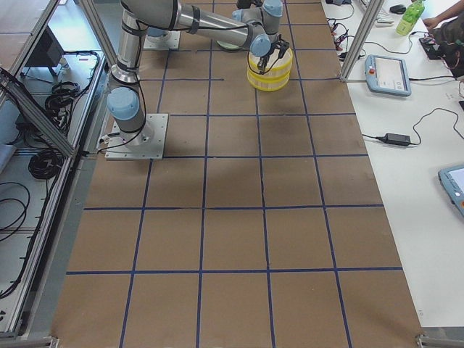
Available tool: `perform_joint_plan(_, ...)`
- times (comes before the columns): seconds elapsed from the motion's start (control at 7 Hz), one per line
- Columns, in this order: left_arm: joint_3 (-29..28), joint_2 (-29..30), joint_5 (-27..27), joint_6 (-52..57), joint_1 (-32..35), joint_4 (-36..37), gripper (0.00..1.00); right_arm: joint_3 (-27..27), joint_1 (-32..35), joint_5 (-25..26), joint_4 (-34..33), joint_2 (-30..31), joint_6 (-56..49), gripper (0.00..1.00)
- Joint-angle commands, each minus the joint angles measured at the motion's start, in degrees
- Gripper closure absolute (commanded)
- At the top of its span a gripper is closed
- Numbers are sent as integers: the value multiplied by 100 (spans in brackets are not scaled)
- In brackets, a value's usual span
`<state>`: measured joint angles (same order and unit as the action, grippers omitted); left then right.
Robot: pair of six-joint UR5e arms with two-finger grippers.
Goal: Stack buns with steamer
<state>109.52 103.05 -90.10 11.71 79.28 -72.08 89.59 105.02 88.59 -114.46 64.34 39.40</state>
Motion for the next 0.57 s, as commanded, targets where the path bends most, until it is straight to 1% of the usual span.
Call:
perform_joint_plan(0.0,-824,-74,675,-956,174,-867,100,-3,1,0,3,-71,-2,91)
perform_joint_plan(0.14,-983,-179,792,-1334,463,-878,100,-3,1,0,3,-71,-2,90)
perform_joint_plan(0.29,-1324,-319,801,-1669,596,-878,100,-3,1,0,3,-80,-2,89)
perform_joint_plan(0.43,-1493,-268,1393,-1933,615,-870,100,-3,1,0,3,-89,-11,81)
